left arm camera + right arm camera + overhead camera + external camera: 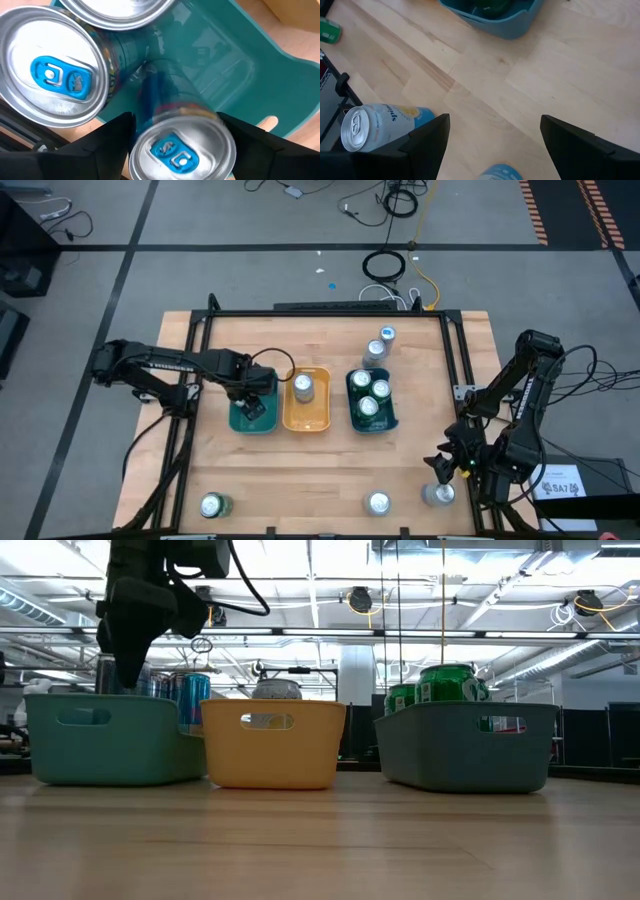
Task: Sort soda cans
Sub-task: Put the blue soda can into the green bin
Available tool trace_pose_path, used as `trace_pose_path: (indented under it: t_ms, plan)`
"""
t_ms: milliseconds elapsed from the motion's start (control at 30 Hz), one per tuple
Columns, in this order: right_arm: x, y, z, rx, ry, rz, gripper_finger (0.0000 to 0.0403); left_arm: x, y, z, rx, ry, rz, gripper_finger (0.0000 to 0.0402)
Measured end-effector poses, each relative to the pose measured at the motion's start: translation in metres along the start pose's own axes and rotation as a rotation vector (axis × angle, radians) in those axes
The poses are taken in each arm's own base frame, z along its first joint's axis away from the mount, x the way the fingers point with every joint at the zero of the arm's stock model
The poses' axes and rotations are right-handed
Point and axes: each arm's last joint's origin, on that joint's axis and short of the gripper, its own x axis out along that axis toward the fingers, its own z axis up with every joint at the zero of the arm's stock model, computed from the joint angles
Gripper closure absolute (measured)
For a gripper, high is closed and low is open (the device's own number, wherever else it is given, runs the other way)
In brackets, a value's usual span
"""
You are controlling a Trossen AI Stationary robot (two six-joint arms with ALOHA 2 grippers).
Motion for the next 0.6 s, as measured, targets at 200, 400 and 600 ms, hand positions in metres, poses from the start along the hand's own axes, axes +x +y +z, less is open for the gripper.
trace_pose_path:
  t_ms: [200, 400, 600]
  plan:
    - [0.0, 0.0006, -0.0004, -0.013, 0.004, 0.005, 0.0101, 0.0, -0.0005, -0.0004, 0.0, 0.015, -0.018, 0.0111]
    - [0.0, 0.0009, -0.0007, -0.012, 0.006, 0.008, 0.0101, 0.0001, -0.0006, -0.0003, 0.019, 0.014, -0.019, 0.0111]
    - [0.0, 0.0014, -0.001, -0.01, 0.009, 0.012, 0.0101, 0.0001, -0.0008, -0.0001, 0.026, 0.012, -0.021, 0.0111]
